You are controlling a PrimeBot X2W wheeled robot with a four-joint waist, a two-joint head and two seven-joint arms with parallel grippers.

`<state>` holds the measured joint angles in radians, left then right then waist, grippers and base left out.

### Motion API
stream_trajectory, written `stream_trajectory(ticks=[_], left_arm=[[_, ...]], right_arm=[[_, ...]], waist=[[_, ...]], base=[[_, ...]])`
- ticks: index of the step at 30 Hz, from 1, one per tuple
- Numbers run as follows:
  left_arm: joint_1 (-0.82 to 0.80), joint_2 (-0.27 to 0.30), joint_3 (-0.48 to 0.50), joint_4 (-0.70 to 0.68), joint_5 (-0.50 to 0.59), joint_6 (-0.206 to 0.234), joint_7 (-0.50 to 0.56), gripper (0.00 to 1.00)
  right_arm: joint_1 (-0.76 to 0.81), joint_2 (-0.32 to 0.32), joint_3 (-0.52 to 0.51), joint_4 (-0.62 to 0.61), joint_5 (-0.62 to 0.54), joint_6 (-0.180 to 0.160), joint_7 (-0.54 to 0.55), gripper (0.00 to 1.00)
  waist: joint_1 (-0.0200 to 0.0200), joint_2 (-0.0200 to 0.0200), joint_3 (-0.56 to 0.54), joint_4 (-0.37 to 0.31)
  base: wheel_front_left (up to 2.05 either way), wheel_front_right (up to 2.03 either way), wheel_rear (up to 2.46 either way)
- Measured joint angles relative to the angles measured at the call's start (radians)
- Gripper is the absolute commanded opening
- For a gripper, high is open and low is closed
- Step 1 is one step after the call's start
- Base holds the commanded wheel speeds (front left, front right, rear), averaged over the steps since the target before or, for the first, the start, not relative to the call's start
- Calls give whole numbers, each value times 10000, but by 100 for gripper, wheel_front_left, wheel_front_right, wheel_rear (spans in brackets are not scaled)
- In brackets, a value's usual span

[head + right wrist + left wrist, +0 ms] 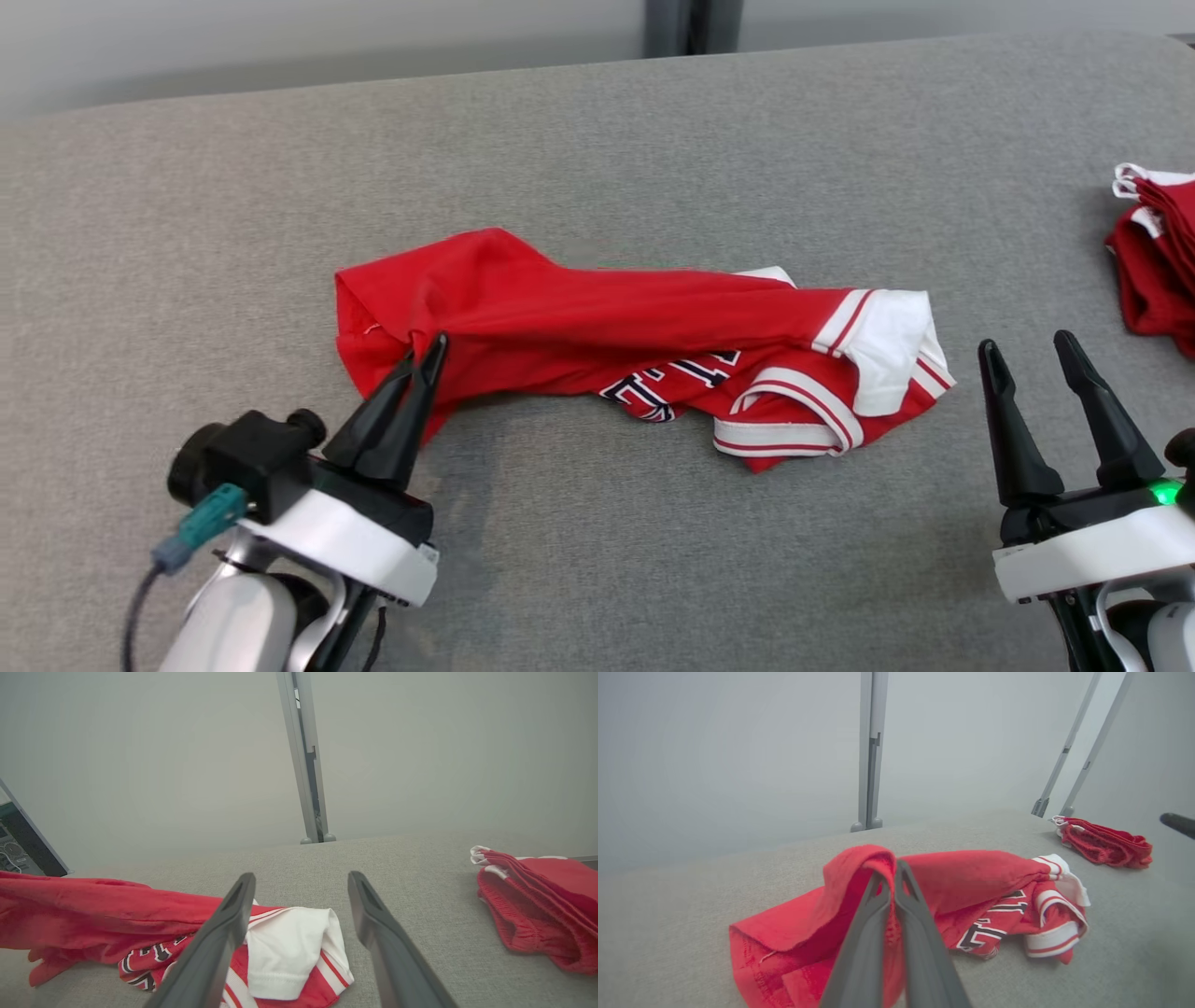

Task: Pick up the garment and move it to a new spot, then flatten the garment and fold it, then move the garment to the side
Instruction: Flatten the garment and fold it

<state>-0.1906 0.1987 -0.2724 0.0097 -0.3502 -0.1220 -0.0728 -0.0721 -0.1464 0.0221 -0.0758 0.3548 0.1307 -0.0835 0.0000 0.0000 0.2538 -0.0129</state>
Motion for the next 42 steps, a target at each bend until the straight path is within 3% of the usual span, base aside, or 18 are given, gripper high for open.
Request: stream_trajectory(ticks=[10,15,19,27,32,33,34,35,42], left_arm=[[1340,637,307,-4224,-1225,270,2255,0],[1543,794,665,-5156,-1651,556,2869,0],[1159,840,1045,-4240,-1896,663,2917,0],[-406,788,1534,10,-2104,437,1860,0],[-997,709,1459,1967,-2146,249,1279,0],[-1101,708,1450,2288,-2178,217,1189,20],[-1191,708,1417,2566,-2199,184,1114,74],[-1267,725,1394,2784,-2159,176,1003,100],[-1453,763,1513,3336,-1607,481,-395,100]], right_arm=[[97,-2,-378,-180,44,0,151,100],[75,86,-382,-336,-10,0,263,100],[-155,169,-280,-378,-6,0,307,100],[-549,274,31,-58,90,0,215,100],[-600,303,71,153,150,0,125,100],[-606,305,71,186,153,0,117,100],[-611,303,52,211,155,0,111,100],[-615,299,38,224,161,0,90,100],[-626,226,-265,259,117,0,107,100]], waist=[[0,0,-100,656],[0,0,72,751],[0,0,285,612],[0,0,734,-172],[0,0,1030,-609],[0,0,1083,-658],[0,0,1123,-691],[0,0,1153,-709],[0,0,1032,-513]], base=[[0,0,0],[0,0,0],[0,0,0],[0,0,0],[0,0,0],[0,0,0],[0,0,0],[0,0,0],[0,0,0]])
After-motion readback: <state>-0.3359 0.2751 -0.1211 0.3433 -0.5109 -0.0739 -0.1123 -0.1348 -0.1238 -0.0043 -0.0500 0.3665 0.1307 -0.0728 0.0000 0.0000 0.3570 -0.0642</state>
